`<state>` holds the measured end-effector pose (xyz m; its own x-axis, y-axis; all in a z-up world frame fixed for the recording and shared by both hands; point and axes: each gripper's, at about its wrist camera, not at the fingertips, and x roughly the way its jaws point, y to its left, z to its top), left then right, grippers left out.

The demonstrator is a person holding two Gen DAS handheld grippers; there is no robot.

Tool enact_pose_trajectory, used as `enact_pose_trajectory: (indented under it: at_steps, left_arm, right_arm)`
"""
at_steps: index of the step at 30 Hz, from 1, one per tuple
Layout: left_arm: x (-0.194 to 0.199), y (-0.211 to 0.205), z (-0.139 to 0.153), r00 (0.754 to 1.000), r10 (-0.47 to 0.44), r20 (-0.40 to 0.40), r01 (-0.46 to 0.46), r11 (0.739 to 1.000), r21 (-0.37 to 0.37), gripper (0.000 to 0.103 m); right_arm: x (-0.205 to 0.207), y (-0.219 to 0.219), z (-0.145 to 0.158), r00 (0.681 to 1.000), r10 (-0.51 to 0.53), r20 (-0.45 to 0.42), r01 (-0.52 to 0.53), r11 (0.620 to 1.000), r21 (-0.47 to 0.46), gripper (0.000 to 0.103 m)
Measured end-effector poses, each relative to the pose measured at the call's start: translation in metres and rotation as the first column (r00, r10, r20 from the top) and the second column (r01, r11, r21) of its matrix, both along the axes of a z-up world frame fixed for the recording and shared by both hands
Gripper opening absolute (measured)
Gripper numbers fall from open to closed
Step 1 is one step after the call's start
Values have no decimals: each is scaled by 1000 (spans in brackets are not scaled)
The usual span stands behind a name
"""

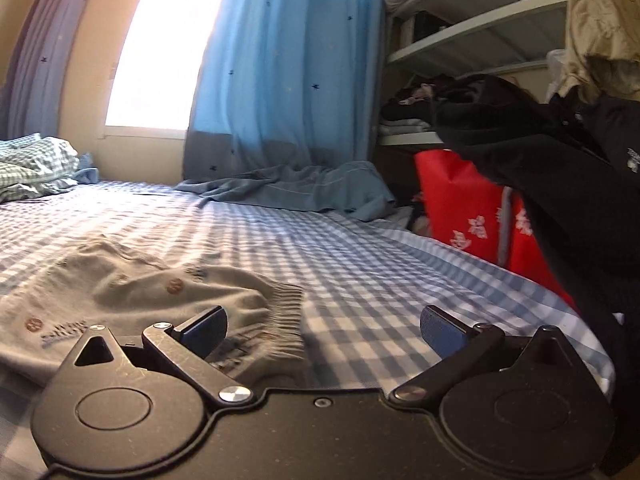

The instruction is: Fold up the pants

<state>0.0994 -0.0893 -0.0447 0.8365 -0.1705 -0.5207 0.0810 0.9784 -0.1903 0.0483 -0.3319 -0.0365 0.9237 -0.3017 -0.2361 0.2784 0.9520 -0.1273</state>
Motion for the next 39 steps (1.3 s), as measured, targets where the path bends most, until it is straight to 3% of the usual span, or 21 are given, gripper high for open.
enact_pose_trajectory:
  at_steps: [2,4,6,8,11,14,17,22,25,29,34,36,39]
  left_arm:
    - [11,-5,-9,997,-17,-74,20,999,40,102]
    - [7,-13,-11,997,-40,-67,48,992,116,102]
    - [4,-17,-8,995,-65,-79,76,986,146,102]
    - [6,-15,-1,994,-77,-77,88,985,148,103]
    - [22,-11,17,998,-59,-28,62,992,106,103]
    - [60,-13,34,997,-72,-1,72,995,75,103]
    - [114,-22,38,996,-89,-9,90,990,106,103]
    - [186,-41,16,994,-85,-73,97,982,164,103]
    - [208,-46,-4,990,-66,-122,89,977,192,103]
    - [213,-37,-21,989,-64,-133,81,988,128,103]
    - [212,-31,-20,989,-67,-133,83,989,121,103]
    - [211,-27,-16,988,-64,-139,79,991,110,103]
    - [201,-20,-2,983,-28,-180,43,996,82,102]
  right_arm:
    - [8,5,-3,999,12,-30,-12,1000,3,102]
    - [16,4,-11,995,-31,-96,31,1000,-5,102]
    - [18,-3,-21,987,-68,-146,69,998,0,102]
    - [10,-10,-20,991,-58,-119,63,997,41,102]
    - [11,-8,-8,996,-69,-54,67,997,-36,102]
    - [34,-13,6,999,-33,-42,30,998,-53,102]
    - [66,-17,14,999,-2,-32,-1,996,-87,102]
    - [120,-23,6,988,54,-143,-73,989,-128,102]
    - [136,-23,-7,977,52,-207,-87,983,-164,102]
    - [147,-37,-14,963,51,-266,-73,994,-76,102]
    - [150,-56,-16,955,80,-284,-65,996,62,102]
    - [146,-59,-13,961,99,-259,-77,992,95,102]
    - [117,-59,4,983,119,-138,-102,987,121,102]
